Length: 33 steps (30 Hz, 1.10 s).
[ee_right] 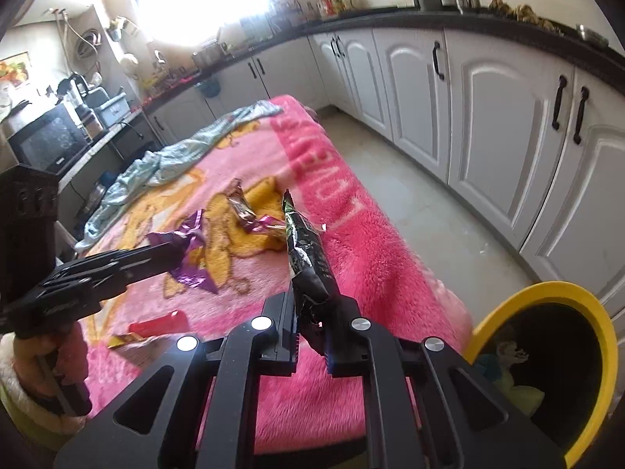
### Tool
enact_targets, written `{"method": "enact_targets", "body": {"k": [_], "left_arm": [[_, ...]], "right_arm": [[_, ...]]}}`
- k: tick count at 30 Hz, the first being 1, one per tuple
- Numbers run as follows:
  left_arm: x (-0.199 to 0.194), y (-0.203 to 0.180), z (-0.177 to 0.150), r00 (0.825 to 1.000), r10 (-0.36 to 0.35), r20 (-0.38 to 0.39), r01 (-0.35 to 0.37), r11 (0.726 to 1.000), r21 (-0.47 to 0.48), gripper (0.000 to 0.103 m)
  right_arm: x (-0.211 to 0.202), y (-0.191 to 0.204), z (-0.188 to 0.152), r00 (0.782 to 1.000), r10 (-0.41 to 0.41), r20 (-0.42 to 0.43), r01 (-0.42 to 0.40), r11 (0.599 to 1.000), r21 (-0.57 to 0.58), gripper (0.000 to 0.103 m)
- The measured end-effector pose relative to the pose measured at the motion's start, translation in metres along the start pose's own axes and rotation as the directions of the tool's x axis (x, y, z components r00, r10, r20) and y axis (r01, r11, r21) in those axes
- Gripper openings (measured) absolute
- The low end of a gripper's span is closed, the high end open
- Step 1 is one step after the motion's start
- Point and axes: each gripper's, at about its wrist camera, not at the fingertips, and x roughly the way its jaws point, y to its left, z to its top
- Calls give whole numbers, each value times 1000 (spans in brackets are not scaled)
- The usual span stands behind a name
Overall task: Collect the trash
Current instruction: 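Carry the purple wrapper with the left tool while the right tool carries the green bag to the bin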
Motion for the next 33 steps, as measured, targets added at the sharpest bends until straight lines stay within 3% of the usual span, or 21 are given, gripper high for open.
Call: {"method": "enact_targets", "body": {"k": [19,23,29,33], "left_arm": [[7,-90,-9,995,-103,-2,102,982,159,13],[21,-109,-10,991,-136,-19,137,975,176,13],[48,-138,-13,984,-169,-48,176,963,204,13],[68,-159,-15,979,-187,-78,200,954,224,13]], "right_arm": [[-98,-36,-39,987,-90,133,80,994,79,9],[-117,-58,-50,980,-133,148,113,985,133,9],[-136,-94,-74,950,-281,134,254,949,186,10],[-136,-117,-89,946,-309,101,280,932,231,10]]}}
